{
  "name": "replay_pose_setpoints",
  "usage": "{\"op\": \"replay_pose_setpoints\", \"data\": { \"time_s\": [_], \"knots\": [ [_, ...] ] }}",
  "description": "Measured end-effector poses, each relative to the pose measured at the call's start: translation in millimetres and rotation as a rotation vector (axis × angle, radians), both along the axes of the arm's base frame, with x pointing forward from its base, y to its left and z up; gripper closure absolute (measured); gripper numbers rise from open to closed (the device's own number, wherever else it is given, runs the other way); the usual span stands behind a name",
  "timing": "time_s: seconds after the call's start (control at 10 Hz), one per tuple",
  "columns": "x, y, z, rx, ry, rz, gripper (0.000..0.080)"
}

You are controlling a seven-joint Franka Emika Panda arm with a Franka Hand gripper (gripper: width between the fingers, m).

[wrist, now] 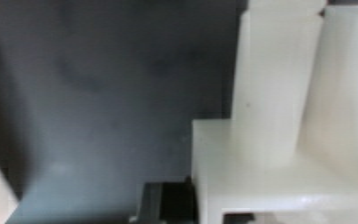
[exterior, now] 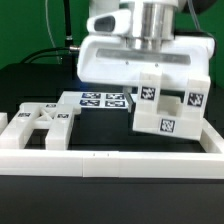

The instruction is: Assemble chair

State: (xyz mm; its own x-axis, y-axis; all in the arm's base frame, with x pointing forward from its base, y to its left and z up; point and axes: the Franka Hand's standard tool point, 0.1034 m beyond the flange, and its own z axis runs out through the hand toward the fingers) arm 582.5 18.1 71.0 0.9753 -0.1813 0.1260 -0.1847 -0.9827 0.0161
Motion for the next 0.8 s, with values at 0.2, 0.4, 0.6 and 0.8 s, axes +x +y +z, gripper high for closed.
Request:
{"op": "replay_pose_setpoints", "data": {
  "time_s": [0.2,0.4,0.6,0.8],
  "knots": [
    [3.9,-15.6,22.7,0.016,0.055,0.031,0.0767],
    [2.2,-13.4,16.6,0.014,0.059,0.03,0.0767],
    [-0.9,-27.8,15.7,0.034,0.212,0.074,0.0767],
    [-7.2,-51.4,21.1,0.075,0.372,0.123,0.0767]
  ]
}}
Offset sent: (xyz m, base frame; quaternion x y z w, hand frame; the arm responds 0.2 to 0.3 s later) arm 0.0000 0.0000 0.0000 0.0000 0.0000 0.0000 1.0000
